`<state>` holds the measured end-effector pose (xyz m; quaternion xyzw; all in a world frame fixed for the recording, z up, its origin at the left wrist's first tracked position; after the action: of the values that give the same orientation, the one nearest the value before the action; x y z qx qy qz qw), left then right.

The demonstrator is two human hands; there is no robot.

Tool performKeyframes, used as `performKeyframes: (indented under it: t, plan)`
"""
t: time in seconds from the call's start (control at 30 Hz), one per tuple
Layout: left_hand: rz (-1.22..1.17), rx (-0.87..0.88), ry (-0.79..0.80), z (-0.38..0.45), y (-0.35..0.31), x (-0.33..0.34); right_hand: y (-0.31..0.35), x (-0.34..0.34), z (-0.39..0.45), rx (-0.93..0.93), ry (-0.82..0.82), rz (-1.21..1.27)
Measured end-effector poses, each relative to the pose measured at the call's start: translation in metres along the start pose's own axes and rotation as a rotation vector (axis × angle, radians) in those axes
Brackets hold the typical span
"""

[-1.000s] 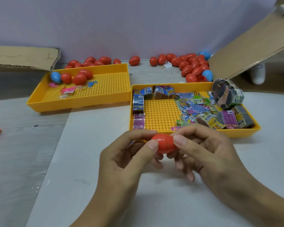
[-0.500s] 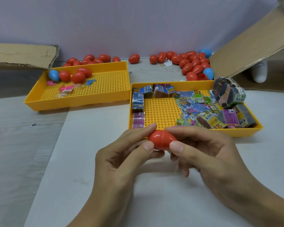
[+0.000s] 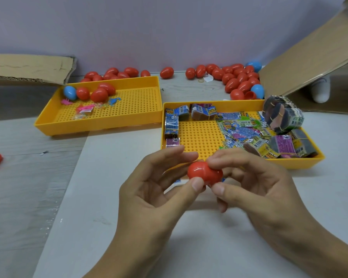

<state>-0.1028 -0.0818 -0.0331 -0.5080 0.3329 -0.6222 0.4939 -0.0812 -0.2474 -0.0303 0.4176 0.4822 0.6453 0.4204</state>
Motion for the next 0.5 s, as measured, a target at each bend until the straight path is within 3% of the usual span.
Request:
performKeyframes:
  t: [0.2,0.3,0.5]
  plan:
    - [-0.001,0.027,0.024,-0.001,-0.001,0.001,0.004,0.001,-0.002,0.130,-0.058,0.055]
    - [0.008,0.053,0.044,-0.002,-0.002,0.001,0.007,0.003,-0.001,0.111,-0.090,-0.069]
    - [0.011,0.041,0.045,-0.001,-0.002,0.001,0.012,0.006,-0.003,0.076,-0.113,-0.010]
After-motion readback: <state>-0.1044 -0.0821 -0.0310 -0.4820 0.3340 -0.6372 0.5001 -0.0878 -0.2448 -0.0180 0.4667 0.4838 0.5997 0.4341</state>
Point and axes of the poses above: each hand's wrist, its own z-axis towards the middle knuckle, its own x-axis out of the palm, y = z × x, the point moved 2 cm from there along z, towards the middle knuckle, and after that the axes turned 2 degrees about x, right-handed, at the moved point
